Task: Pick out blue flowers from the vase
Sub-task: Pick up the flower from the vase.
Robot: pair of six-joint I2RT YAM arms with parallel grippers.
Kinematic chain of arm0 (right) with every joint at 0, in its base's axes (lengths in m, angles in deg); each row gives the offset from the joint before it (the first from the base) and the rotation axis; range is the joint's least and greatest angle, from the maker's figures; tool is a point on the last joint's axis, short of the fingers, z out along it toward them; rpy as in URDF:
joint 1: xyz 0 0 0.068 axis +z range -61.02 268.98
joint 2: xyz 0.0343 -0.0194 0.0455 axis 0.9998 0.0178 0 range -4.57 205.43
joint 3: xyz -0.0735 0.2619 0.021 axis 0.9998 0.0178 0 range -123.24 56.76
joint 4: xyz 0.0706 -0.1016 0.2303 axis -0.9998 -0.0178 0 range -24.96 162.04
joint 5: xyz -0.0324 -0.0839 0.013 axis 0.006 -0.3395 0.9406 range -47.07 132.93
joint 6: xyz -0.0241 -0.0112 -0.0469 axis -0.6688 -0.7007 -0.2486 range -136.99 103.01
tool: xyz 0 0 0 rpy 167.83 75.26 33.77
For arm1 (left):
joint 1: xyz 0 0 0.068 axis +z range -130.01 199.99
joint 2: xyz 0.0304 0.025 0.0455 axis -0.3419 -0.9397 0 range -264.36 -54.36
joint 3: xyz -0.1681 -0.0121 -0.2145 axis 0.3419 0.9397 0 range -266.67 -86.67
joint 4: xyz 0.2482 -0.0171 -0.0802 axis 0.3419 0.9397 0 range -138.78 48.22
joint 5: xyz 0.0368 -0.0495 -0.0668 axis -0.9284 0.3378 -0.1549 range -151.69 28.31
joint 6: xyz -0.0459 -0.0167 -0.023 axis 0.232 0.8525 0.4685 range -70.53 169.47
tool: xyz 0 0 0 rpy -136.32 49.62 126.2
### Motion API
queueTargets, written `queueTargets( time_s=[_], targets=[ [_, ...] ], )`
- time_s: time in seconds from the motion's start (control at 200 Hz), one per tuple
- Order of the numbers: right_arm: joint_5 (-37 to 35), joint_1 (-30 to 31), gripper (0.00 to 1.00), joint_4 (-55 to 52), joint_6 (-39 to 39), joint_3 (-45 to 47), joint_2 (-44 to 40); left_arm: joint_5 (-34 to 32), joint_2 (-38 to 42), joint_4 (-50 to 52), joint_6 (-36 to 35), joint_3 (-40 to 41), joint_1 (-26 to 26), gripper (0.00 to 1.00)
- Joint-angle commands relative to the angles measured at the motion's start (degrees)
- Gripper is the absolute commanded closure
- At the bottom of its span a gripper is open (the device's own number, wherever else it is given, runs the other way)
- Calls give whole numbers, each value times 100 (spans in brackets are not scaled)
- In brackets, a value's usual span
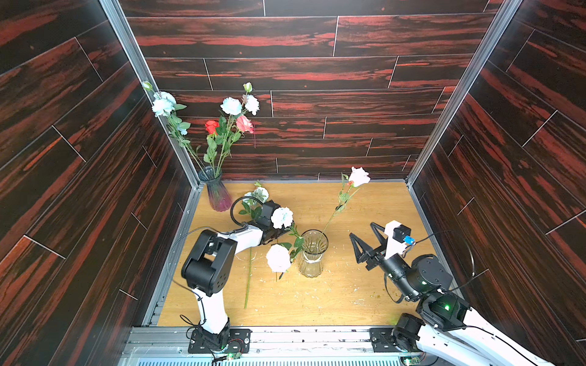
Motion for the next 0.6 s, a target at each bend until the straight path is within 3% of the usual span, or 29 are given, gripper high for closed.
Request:
queueTargets(
  time_s=[0.0,0.596],
  targets=[
    [-61,21,17,26,-66,-78,52,69,-61,306,-160,-282,0,41],
    [24,21,17,25,-39,-43,-105,51,276,614,-376,134,652,41]
  ],
)
